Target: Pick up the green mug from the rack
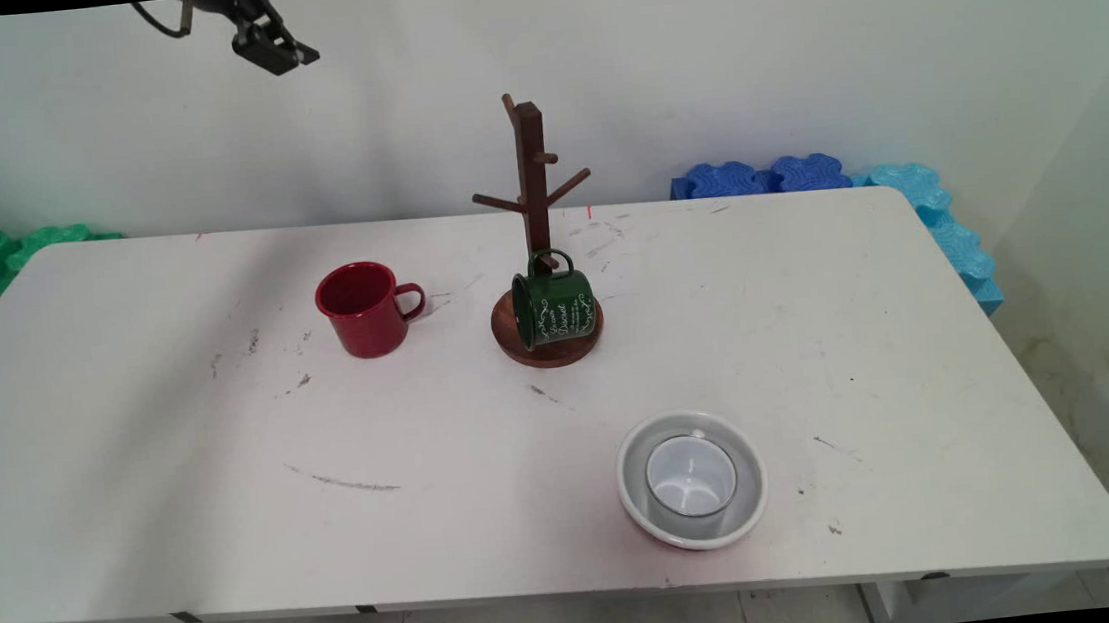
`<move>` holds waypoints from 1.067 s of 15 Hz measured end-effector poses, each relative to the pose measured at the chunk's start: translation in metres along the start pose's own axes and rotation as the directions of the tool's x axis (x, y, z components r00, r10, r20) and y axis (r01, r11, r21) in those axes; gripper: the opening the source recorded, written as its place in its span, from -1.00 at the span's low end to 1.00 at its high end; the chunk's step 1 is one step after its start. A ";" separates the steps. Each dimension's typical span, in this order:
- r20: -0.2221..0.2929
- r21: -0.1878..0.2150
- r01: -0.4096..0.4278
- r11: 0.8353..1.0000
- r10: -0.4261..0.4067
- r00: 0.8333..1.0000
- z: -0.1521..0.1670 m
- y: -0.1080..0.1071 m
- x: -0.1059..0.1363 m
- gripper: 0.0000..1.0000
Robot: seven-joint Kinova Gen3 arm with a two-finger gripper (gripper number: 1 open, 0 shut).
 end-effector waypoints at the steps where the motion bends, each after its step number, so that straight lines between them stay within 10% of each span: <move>1: 0.005 -0.003 0.004 1.000 -0.004 1.000 0.000 0.002 -0.002 1.00; 16: 0.027 -0.159 0.127 0.979 -0.125 0.992 0.012 0.074 -0.031 1.00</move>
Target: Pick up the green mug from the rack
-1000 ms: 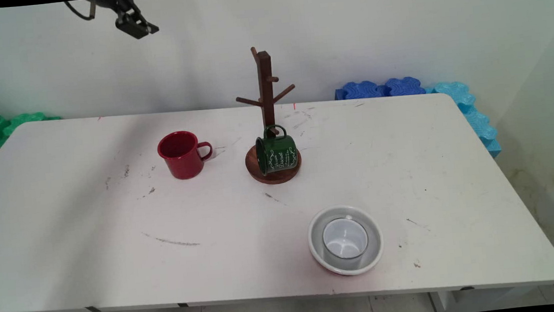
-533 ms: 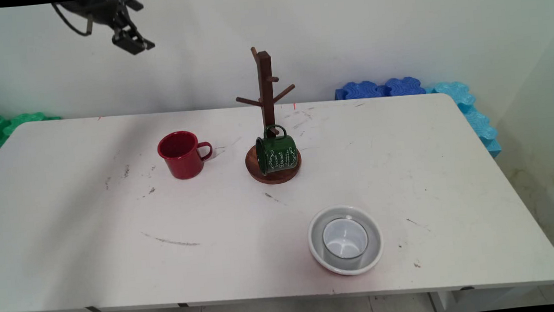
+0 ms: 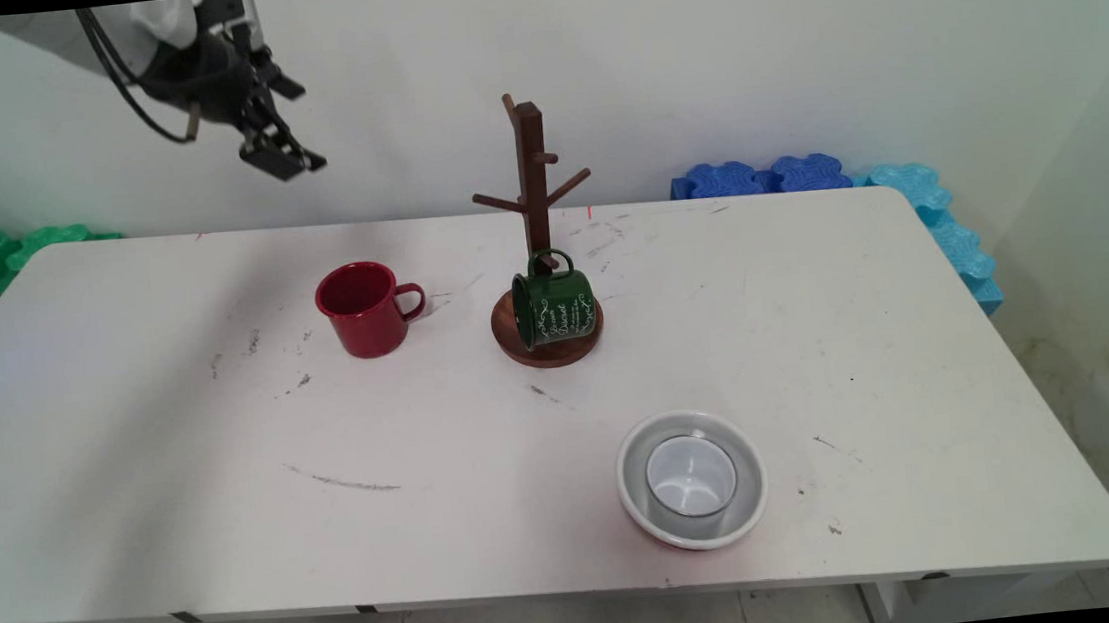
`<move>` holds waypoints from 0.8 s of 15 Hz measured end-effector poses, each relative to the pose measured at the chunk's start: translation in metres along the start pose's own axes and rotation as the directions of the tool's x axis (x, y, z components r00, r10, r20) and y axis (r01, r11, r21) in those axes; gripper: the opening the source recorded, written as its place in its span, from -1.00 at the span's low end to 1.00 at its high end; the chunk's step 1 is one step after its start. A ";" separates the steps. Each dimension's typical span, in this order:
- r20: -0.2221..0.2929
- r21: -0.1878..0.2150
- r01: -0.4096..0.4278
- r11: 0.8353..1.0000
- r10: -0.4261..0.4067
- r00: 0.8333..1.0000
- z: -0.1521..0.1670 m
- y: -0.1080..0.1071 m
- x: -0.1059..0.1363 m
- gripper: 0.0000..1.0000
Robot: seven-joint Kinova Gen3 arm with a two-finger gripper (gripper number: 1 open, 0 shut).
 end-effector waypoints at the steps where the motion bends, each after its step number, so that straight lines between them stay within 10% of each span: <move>1: -0.006 -0.016 0.011 1.000 -0.011 1.000 0.003 0.007 -0.001 1.00; 12: -0.095 -0.223 0.169 0.960 -0.195 0.976 0.038 0.096 0.005 1.00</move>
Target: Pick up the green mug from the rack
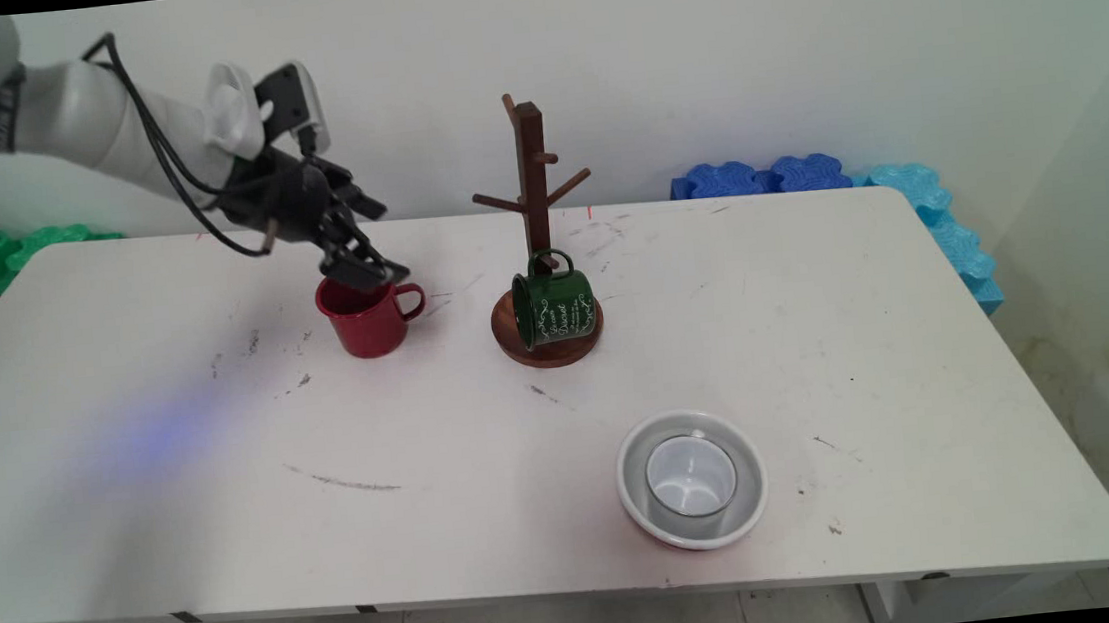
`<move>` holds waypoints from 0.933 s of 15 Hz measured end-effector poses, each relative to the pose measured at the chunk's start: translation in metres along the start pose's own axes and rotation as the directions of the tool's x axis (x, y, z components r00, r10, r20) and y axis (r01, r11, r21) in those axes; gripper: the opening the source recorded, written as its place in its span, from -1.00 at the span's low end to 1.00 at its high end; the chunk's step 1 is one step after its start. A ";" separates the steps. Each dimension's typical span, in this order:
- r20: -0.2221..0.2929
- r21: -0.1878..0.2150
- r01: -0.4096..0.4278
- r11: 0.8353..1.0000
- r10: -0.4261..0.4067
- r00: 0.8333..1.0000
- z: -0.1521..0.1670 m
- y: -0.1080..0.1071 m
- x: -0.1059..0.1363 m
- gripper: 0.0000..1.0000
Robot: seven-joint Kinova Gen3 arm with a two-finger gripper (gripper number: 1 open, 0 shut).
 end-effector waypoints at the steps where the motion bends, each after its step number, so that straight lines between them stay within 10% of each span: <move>1: -0.012 -0.014 0.022 1.000 -0.022 1.000 0.005 0.005 -0.001 1.00; 14: -0.129 -0.169 0.235 0.957 -0.258 0.958 0.055 0.050 -0.009 1.00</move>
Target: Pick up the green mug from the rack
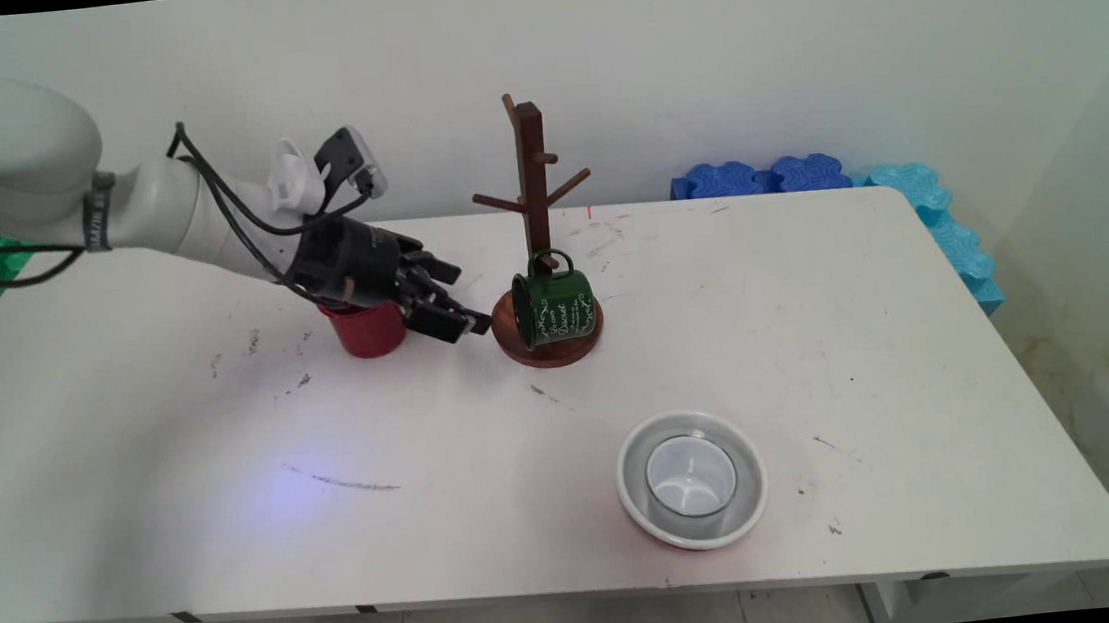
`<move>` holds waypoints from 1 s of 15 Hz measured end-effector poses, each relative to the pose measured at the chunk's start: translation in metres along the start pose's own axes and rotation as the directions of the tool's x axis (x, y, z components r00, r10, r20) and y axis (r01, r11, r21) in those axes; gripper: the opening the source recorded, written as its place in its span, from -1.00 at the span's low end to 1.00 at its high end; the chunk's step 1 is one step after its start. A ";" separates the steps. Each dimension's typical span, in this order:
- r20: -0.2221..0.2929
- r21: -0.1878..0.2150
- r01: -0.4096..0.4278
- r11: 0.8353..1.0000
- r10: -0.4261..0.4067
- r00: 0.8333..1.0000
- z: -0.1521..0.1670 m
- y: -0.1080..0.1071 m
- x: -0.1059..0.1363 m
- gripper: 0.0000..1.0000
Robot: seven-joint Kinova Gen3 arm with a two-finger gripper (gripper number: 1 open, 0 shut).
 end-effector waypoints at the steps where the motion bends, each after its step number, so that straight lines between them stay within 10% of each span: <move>1: -0.012 -0.007 0.018 1.000 -0.018 1.000 0.003 0.001 -0.002 1.00; 15: -0.099 -0.066 0.232 0.970 -0.238 0.966 0.037 0.016 -0.017 1.00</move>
